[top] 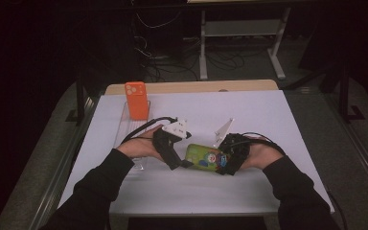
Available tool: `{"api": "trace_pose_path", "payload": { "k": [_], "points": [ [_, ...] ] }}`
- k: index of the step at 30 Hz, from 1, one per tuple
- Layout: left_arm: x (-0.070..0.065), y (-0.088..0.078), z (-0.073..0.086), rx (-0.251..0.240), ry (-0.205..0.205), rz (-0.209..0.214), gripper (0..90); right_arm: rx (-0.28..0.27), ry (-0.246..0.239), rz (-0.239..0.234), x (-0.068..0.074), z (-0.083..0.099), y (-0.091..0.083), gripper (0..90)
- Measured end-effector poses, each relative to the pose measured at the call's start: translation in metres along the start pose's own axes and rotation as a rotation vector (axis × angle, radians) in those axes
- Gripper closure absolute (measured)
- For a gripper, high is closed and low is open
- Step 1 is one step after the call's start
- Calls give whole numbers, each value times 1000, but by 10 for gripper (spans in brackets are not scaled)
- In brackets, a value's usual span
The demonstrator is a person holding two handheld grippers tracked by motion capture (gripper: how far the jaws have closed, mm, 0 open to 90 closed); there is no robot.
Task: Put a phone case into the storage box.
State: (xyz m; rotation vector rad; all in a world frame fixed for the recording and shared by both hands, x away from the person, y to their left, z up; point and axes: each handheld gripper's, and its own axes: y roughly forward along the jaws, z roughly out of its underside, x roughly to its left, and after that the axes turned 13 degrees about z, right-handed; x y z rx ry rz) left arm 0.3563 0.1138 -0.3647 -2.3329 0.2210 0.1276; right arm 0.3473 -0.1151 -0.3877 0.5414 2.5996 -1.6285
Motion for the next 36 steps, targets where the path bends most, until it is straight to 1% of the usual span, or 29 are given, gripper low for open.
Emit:
{"api": "trace_pose_path", "payload": {
  "k": [1,2,3,4,7,8,9,11,14,16,18,20,26,30,31,33,36],
  "points": [
    [0,3,0,9,5,0,0,1,-7,0,2,-2,1,153],
    [0,7,0,31,15,10,0,3,-25,-1,5,-5,1,153],
    [0,7,0,31,15,10,0,3,-25,-1,5,-5,1,153],
    [-1,10,0,42,19,22,0,-1,-40,-8,7,-8,1,153],
    [-1,17,-1,72,32,41,0,-3,-47,-13,9,-10,1,152],
    [-2,21,-1,87,37,47,0,-8,-57,-11,11,-12,0,153],
    [-2,21,-1,87,37,47,0,-8,-57,-11,11,-12,0,153],
    [-3,27,-1,107,44,54,0,-17,-65,-12,13,-15,-1,153],
    [-3,31,-2,124,53,59,0,-27,-69,-16,13,-16,-3,152],
    [-3,33,-2,124,52,54,39,-30,-68,-17,13,-16,-3,153],
    [-3,35,-2,132,55,57,48,-32,-71,-18,13,-16,-4,153],
    [-3,35,-2,130,53,57,56,-35,-69,-20,13,-16,-4,153],
    [-3,38,-1,127,47,63,125,-43,-78,-21,14,-17,-5,152],
    [-2,37,-1,119,48,71,137,-49,-75,-24,14,-17,-6,152],
    [-2,37,-1,119,48,71,140,-53,-81,-22,14,-17,-6,151],
    [-2,37,-1,122,37,87,149,-57,-81,-24,14,-16,-7,149],
    [-3,37,-2,131,44,83,154,-60,-86,-16,16,-16,-7,147]
  ]
}}
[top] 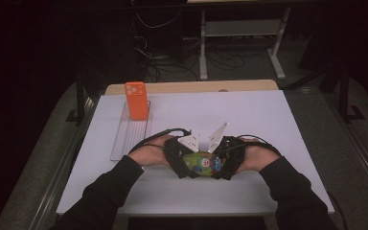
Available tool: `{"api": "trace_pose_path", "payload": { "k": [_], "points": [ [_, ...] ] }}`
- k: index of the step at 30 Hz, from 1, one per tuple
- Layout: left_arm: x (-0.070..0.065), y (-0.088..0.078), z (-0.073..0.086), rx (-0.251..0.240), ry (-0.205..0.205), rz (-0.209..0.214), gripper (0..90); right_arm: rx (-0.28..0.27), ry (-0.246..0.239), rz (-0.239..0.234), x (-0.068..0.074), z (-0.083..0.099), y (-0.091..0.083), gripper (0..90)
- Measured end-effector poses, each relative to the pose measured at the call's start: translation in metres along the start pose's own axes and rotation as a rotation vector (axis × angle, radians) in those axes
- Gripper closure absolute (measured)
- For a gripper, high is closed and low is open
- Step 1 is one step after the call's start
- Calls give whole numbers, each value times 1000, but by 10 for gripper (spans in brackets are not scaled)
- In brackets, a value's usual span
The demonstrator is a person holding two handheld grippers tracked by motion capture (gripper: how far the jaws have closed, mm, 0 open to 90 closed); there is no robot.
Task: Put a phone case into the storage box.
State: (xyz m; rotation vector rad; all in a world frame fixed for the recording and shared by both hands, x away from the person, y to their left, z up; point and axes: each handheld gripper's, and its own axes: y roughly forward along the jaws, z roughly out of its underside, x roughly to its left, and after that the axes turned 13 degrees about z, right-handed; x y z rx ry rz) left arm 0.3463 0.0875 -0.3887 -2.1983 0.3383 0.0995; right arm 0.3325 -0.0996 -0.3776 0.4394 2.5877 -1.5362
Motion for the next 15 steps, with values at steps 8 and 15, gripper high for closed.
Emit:
{"api": "trace_pose_path", "payload": {
  "k": [8,15],
  "points": [
    [-2,-5,3,-42,-46,-42,157,-54,91,34,-4,10,-7,0],
    [-2,-10,7,-99,-164,-126,156,-115,226,110,-18,29,-20,0]
  ]
}}
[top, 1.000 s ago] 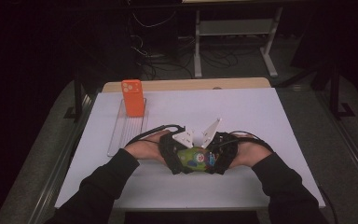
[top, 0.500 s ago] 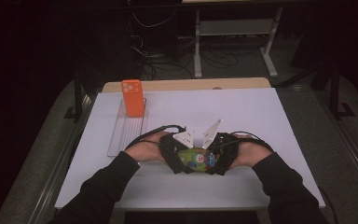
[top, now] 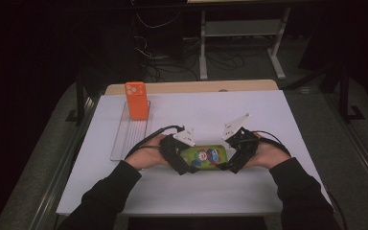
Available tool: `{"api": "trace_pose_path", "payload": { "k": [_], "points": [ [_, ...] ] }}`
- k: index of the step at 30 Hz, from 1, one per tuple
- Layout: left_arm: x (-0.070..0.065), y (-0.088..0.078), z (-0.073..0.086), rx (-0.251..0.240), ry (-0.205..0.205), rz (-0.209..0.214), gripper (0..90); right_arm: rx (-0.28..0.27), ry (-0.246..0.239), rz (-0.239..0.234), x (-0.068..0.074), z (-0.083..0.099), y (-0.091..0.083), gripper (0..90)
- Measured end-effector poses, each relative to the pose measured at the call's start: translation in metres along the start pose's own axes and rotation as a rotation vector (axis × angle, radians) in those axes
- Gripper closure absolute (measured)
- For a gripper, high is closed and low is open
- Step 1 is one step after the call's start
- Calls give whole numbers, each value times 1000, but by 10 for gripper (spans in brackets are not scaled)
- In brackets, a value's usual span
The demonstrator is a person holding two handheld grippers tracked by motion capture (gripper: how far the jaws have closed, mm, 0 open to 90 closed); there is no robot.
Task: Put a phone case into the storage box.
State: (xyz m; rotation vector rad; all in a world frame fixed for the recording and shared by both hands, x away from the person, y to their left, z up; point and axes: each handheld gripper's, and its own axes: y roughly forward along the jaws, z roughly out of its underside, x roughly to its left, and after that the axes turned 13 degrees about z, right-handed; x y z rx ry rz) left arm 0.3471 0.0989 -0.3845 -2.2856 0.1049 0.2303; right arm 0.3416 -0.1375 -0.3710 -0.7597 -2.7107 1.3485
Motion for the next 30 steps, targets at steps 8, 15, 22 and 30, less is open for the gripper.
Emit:
{"api": "trace_pose_path", "payload": {
  "k": [8,15,22,30],
  "points": [
    [2,1,2,-63,-158,-160,155,-18,308,116,-10,22,-8,0],
    [5,-1,4,-61,-248,-243,154,-29,449,176,-7,40,-9,0],
    [7,-1,11,-62,-297,-254,154,-83,582,274,13,60,-2,0],
    [6,0,11,-66,-295,-239,154,-125,576,327,17,60,4,0]
  ]
}}
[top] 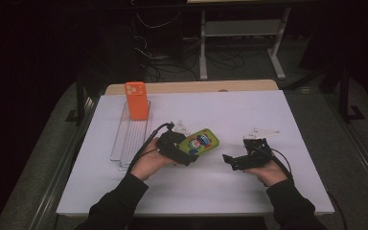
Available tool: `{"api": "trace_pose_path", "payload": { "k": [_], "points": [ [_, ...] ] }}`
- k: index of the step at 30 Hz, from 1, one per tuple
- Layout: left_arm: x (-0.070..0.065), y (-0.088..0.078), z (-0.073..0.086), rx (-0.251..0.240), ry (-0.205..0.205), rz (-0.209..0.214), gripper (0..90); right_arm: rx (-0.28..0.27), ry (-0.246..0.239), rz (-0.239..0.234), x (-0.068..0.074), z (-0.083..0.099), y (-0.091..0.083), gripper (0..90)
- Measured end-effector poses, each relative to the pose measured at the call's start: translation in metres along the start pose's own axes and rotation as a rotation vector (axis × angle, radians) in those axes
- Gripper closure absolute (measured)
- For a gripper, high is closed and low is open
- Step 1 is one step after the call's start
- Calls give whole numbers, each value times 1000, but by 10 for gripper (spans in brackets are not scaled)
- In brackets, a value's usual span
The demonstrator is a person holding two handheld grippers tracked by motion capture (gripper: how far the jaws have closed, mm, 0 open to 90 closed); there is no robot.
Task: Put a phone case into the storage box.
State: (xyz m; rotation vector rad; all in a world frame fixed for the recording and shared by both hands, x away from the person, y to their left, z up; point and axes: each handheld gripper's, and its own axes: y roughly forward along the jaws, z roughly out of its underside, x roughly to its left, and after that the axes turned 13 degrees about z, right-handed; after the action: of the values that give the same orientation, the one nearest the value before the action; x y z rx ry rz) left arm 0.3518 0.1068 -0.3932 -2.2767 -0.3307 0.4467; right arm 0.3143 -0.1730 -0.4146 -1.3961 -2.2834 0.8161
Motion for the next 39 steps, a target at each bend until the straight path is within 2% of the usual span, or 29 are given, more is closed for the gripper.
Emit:
{"api": "trace_pose_path", "payload": {
  "k": [3,5,10,11,13,16,23,25,26,28,32,34,35,36,37,38,39],
  "points": [
    [0,0,0,-6,1,7,154,-15,-27,24,4,0,1,0],
    [1,0,0,-4,-1,9,154,-40,-84,48,8,0,2,0],
    [1,0,1,-4,-1,10,154,-57,-124,75,13,0,1,0],
    [1,0,1,-4,-1,8,154,-68,-187,111,16,0,1,0],
    [1,-1,0,-5,-1,8,154,-80,-232,122,18,1,1,0],
    [1,-1,0,-3,-1,11,154,-87,-255,129,21,2,1,0],
    [3,-3,1,-3,-3,11,154,-108,-377,182,30,2,0,0],
    [3,-4,1,-3,-2,11,154,-114,-407,198,32,3,0,0],
    [3,-4,1,-3,-2,11,154,-114,-407,198,32,3,0,0],
    [3,-4,0,-1,9,9,154,-121,-461,225,35,3,1,0],
    [3,-4,0,0,9,11,154,-145,-527,255,39,4,0,0],
    [3,-4,0,4,13,11,155,-144,-538,264,40,4,0,0],
    [3,-5,0,11,17,12,154,-155,-593,289,42,5,0,0],
    [3,-5,0,11,17,12,155,-155,-593,289,42,5,0,0],
    [1,-2,0,-22,-8,12,155,-160,-634,306,45,5,0,0],
    [1,-2,0,-22,-9,13,155,-162,-654,313,45,5,0,0],
    [1,-2,0,-22,-9,13,155,-162,-654,313,45,5,0,0]
  ]
}}
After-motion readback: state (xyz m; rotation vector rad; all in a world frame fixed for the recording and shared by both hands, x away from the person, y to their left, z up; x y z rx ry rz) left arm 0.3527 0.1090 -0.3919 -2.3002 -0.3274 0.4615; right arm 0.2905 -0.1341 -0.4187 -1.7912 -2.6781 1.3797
